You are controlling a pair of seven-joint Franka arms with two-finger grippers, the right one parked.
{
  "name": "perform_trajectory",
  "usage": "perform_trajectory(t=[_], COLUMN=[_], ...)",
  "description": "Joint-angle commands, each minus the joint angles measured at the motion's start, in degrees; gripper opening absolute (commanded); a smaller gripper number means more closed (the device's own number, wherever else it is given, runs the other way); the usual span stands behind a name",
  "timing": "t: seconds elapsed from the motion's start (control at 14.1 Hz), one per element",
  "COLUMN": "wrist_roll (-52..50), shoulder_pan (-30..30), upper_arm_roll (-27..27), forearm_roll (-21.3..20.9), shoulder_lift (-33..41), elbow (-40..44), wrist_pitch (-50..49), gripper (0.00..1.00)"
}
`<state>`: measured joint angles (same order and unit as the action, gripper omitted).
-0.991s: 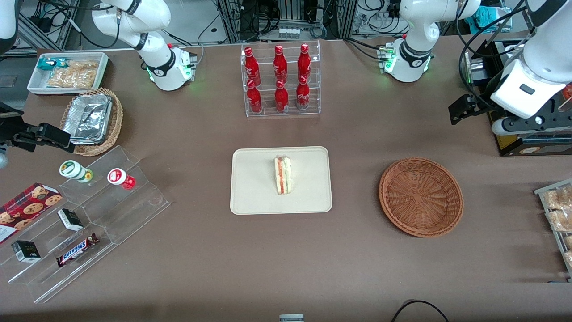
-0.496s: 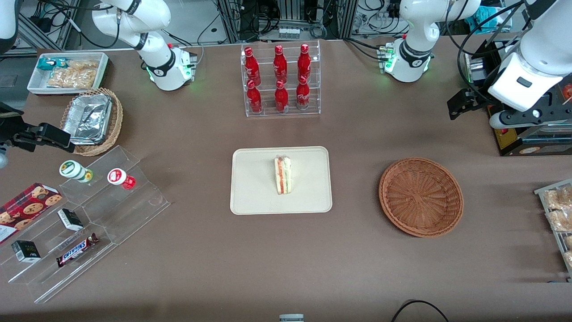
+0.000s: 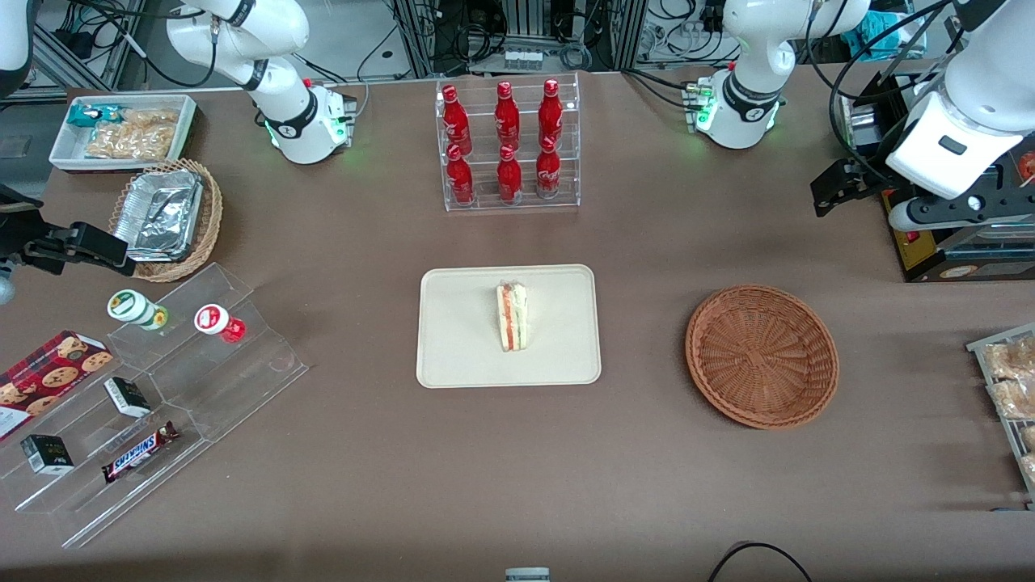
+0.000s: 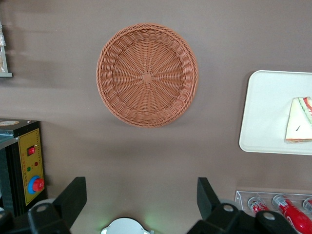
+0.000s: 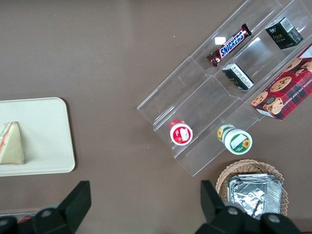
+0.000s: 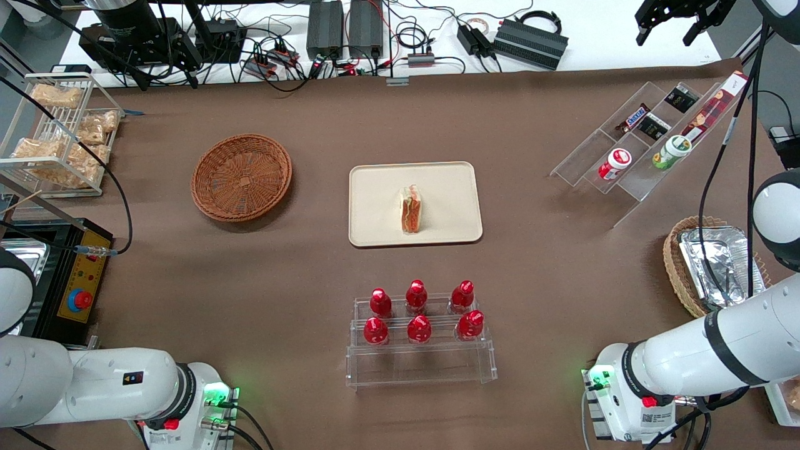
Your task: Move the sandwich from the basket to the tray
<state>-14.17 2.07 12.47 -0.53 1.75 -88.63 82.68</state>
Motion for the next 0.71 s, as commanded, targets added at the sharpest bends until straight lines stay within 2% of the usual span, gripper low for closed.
perform_trajectory(t=[0.0,0.64], wrist_roll=[0.19,0.1], shoulder_pan=[0.39,0.48], upper_arm_roll=[0.1,0.01], forearm_roll=[0.18,0.18], shoulder_lift=[0.54,-0.16], elbow=[0.22,2.06], wrist_pitch=[0.2,0.46], gripper=[1.0,1.0])
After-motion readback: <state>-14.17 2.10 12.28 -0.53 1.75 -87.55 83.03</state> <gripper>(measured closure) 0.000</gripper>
